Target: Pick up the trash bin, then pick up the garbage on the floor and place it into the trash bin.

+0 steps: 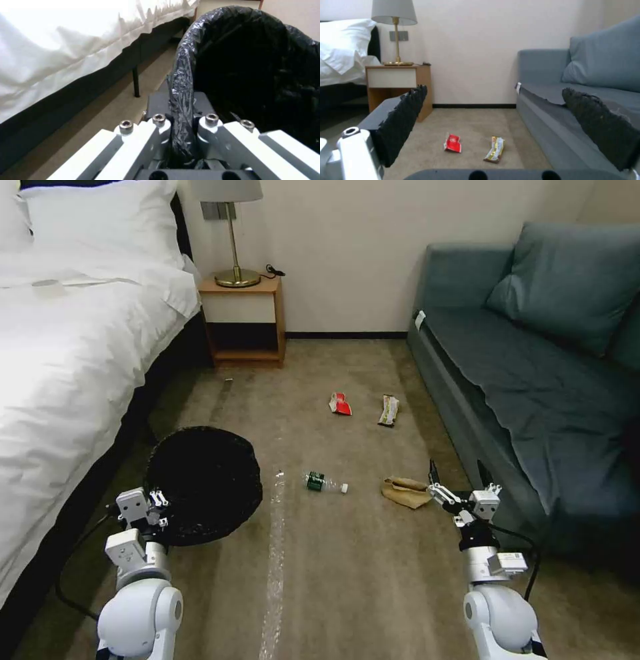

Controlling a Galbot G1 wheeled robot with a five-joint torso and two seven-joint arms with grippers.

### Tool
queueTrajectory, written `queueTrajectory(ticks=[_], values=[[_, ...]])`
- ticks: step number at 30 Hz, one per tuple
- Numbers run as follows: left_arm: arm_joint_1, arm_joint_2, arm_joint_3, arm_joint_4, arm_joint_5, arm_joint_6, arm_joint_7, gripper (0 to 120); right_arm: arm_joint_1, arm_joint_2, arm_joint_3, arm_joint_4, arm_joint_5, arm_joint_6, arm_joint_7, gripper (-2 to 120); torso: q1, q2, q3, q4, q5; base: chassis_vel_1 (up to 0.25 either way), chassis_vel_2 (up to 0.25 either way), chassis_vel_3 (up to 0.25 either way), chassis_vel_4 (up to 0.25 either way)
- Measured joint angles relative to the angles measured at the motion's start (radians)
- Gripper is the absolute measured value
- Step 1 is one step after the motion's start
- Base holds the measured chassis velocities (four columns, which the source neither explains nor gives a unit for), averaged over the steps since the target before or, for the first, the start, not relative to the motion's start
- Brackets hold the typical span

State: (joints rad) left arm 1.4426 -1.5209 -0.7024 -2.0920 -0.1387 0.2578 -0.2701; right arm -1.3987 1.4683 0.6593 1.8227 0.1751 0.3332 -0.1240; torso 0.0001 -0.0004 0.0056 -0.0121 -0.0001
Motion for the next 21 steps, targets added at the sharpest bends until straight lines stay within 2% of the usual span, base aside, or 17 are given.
queueTrajectory(ticks=[21], values=[[-0.003, 0.002, -0.005, 0.003, -0.009, -0.012, -0.001, 4, 0.012, 0.000, 0.013, -0.008, 0.010, -0.009, 0.001, 100, 0.000, 0.000, 0.000, 0.0001, 0.0000, -0.126, 0.127, 0.131, -0.123]])
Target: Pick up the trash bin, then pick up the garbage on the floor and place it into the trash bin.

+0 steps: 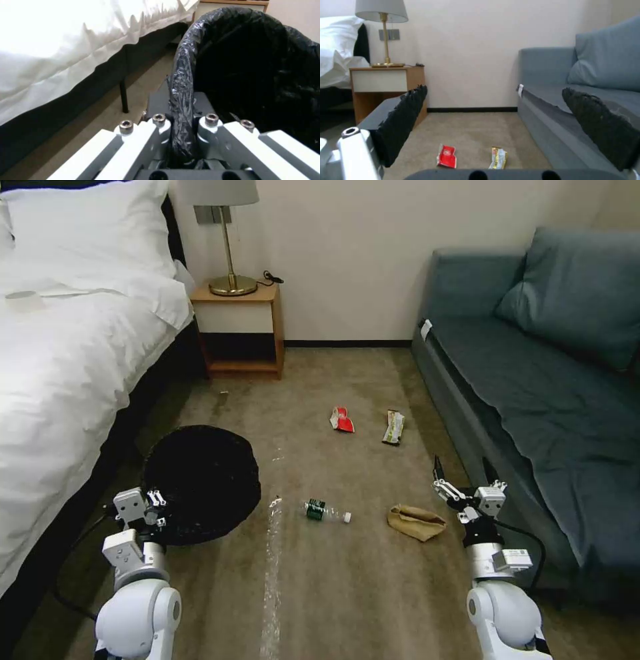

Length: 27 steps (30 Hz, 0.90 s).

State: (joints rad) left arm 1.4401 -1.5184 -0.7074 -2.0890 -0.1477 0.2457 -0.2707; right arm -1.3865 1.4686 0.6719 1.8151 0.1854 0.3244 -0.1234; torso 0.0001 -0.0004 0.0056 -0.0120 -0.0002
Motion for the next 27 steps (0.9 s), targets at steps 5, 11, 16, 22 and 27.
queueTrajectory(ticks=[5, 11, 16, 22, 27], values=[[-0.001, 0.000, -0.002, 0.002, -0.001, 0.000, 0.000, 4, 0.001, -0.002, 0.005, -0.007, 0.000, 0.002, 0.000, 100, 0.000, 0.000, 0.000, 0.0000, 0.0000, -0.118, 0.126, 0.128, -0.137], [-0.003, -0.001, -0.001, 0.003, -0.001, -0.001, 0.000, 4, 0.002, -0.003, 0.007, -0.009, 0.000, 0.004, 0.000, 100, 0.000, 0.000, 0.000, -0.0001, 0.0000, -0.123, 0.127, 0.124, -0.132], [-0.003, 0.000, -0.002, 0.003, -0.001, -0.001, 0.000, 4, 0.003, -0.003, 0.008, -0.012, -0.005, 0.004, 0.005, 100, 0.000, 0.000, 0.000, -0.0001, -0.0001, -0.110, 0.097, 0.111, -0.121], [-0.003, 0.000, -0.005, 0.003, -0.002, -0.002, 0.000, 4, 0.004, -0.005, 0.011, -0.025, -0.017, 0.023, 0.005, 100, 0.000, 0.000, 0.000, -0.0001, 0.0000, -0.072, 0.062, 0.062, -0.071], [0.001, 0.000, -0.007, -0.001, -0.003, -0.002, -0.001, 4, 0.004, -0.017, 0.013, -0.032, -0.017, 0.031, -0.003, 100, 0.000, 0.000, 0.000, -0.0001, 0.0000, 0.000, 0.000, 0.000, 0.000]])
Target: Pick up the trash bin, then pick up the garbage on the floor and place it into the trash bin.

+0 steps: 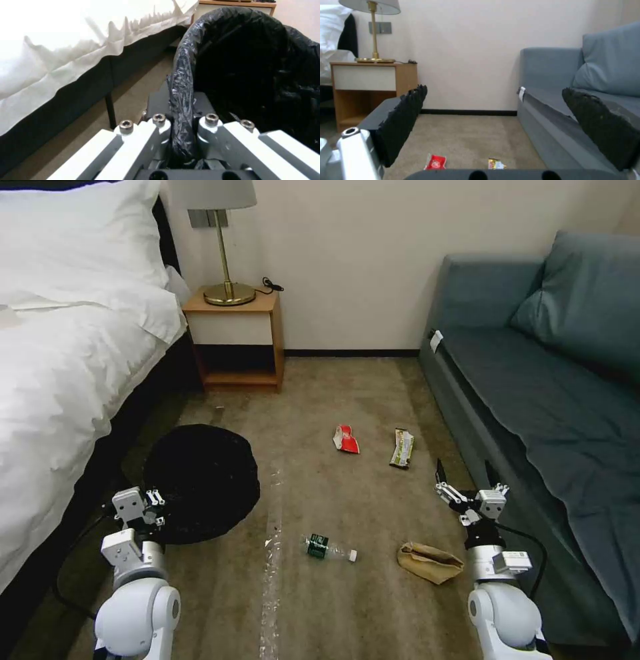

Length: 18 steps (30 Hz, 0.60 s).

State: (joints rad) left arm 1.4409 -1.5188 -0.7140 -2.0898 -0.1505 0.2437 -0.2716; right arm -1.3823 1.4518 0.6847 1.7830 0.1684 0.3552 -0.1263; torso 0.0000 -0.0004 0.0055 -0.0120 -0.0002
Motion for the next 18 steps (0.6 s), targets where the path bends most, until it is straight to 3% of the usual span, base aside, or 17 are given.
queueTrajectory(ticks=[9, 12, 15, 18], values=[[0.011, 0.000, -0.025, -0.015, 0.013, -0.001, 0.039, 4, 0.030, -0.087, -0.024, -0.087, -0.029, 0.009, 0.001, 100, 0.000, 0.000, 0.000, 0.0000, 0.0001, 0.000, 0.000, 0.000, 0.000], [0.006, 0.012, -0.033, -0.011, 0.004, 0.001, 0.061, 4, 0.054, -0.183, -0.084, -0.171, -0.030, -0.033, -0.003, 100, 0.000, 0.000, 0.000, 0.0002, 0.0004, 0.000, 0.000, 0.000, 0.000], [0.004, 0.014, -0.032, -0.009, -0.002, -0.001, 0.067, 4, 0.059, -0.219, -0.094, -0.191, -0.018, -0.052, -0.037, 100, 0.000, 0.000, 0.000, 0.0002, 0.0006, 0.000, 0.000, 0.000, 0.000], [-0.003, 0.013, -0.014, -0.001, -0.006, -0.005, 0.079, 4, 0.080, -0.396, -0.123, -0.257, 0.016, -0.121, -0.187, 100, 0.000, 0.000, 0.000, -0.0002, -0.0004, 0.000, 0.000, 0.000, 0.000]])
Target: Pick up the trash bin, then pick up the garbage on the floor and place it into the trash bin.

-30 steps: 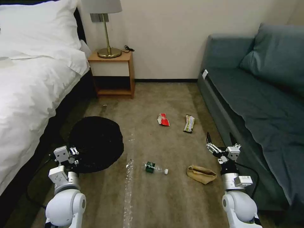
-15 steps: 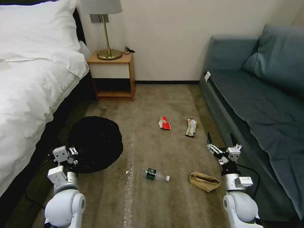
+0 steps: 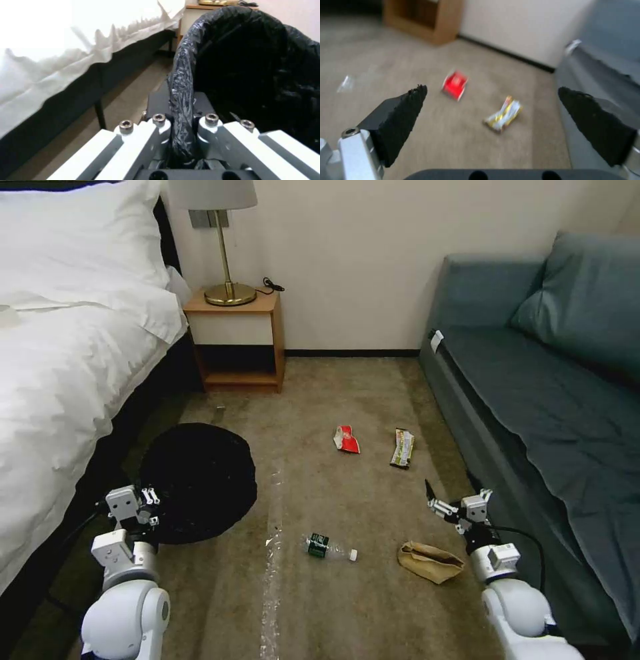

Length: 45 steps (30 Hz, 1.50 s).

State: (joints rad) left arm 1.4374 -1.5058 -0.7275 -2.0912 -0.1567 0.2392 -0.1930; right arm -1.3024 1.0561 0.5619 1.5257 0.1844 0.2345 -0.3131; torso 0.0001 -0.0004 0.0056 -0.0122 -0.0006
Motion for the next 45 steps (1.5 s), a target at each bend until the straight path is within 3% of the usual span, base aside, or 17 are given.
queueTrajectory(ticks=[6, 8, 9, 11, 26, 40, 45], values=[[-0.001, -0.001, 0.009, 0.011, 0.002, -0.003, 0.004, 4, 0.011, -0.105, -0.016, -0.054, -0.007, -0.044, -0.113, 100, 0.000, 0.000, 0.000, 0.0000, 0.0006, 0.000, 0.000, 0.000, 0.000], [-0.001, 0.004, 0.006, 0.024, 0.003, -0.008, 0.006, 4, 0.020, -0.149, -0.029, -0.095, -0.017, -0.060, -0.241, 100, 0.000, 0.000, 0.000, -0.0001, 0.0005, 0.000, 0.000, 0.000, 0.000], [-0.001, 0.004, 0.006, 0.024, 0.003, -0.008, 0.006, 4, 0.020, -0.149, -0.029, -0.095, -0.017, -0.060, -0.241, 100, 0.000, 0.000, 0.000, -0.0001, 0.0005, 0.000, 0.000, 0.000, 0.000], [-0.008, 0.005, 0.003, 0.042, 0.004, -0.010, 0.009, 4, 0.055, -0.170, -0.059, -0.153, -0.044, -0.030, -0.349, 100, 0.000, 0.000, 0.000, 0.0000, 0.0006, 0.000, 0.000, 0.000, 0.000], [-0.027, -0.022, 0.074, 0.060, 0.034, -0.009, 0.003, 4, 0.256, -0.156, -0.215, -0.380, -0.118, 0.025, -0.656, 100, 0.000, 0.000, 0.000, 0.0001, 0.0005, 0.000, 0.000, 0.000, 0.000], [-0.040, -0.021, 0.082, 0.068, 0.041, -0.005, -0.002, 4, 0.455, -0.065, -0.255, -0.684, -0.280, 0.064, -0.661, 100, 0.000, 0.000, 0.000, 0.0003, 0.0004, 0.000, 0.000, 0.000, 0.000], [-0.038, -0.021, 0.075, 0.068, 0.040, -0.005, -0.002, 4, 0.489, -0.046, -0.254, -0.755, -0.287, 0.060, -0.688, 100, 0.000, 0.000, 0.000, 0.0003, 0.0004, 0.000, 0.000, 0.000, 0.000]])
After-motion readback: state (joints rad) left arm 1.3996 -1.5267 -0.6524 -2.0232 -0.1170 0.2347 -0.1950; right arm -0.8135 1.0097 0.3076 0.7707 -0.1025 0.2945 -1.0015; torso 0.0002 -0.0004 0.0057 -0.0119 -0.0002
